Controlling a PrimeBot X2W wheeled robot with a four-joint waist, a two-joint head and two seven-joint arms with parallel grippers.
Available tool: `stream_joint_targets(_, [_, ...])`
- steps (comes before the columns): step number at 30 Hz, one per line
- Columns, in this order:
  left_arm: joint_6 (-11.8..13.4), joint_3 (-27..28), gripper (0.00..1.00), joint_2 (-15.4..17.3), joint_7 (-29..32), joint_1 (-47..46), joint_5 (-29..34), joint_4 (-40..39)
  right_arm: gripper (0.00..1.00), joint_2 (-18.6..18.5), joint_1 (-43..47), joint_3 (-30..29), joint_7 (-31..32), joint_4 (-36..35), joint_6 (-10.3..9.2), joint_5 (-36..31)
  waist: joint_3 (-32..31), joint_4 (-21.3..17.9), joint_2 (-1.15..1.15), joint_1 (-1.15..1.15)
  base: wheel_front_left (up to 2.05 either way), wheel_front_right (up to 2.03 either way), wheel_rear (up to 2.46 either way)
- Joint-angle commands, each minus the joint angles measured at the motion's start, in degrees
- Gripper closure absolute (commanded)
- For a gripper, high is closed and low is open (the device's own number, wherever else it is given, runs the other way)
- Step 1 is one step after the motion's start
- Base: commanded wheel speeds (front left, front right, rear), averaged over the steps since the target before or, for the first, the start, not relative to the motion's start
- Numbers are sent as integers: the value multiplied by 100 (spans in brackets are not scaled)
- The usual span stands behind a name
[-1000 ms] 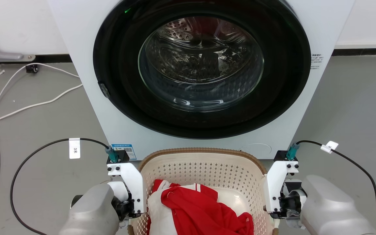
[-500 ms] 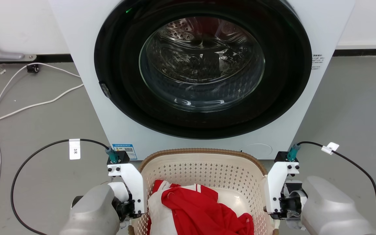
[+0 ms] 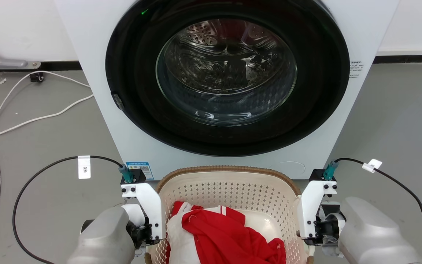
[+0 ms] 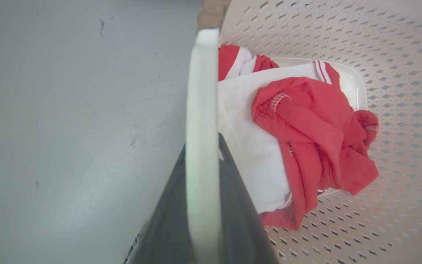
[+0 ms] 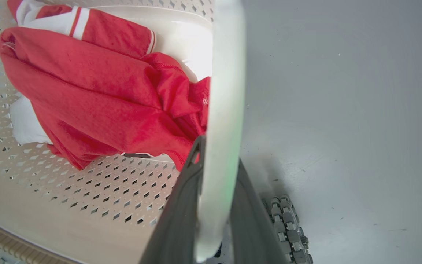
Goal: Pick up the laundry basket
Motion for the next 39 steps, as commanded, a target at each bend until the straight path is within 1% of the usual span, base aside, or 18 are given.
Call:
stream_joint_targets(1, [-85, -7, 100, -219, -29, -76, -68, -88, 100, 240, -23, -36, -25, -107, 93, 12, 1, -6, 0, 0, 0, 0, 0])
stream_joint_targets(14, [-85, -67, 100, -212, -60, -72, -125, -74, 100, 238, 31, -174, -12, -107, 93, -123, -3, -11, 0, 0, 0, 0, 0])
stream_joint_targets(39, [-85, -173, 100, -230, -90, -110, -234, -58, 100, 238, 65, -286, 7, -107, 94, -157, -3, 32, 0, 0, 0, 0, 0])
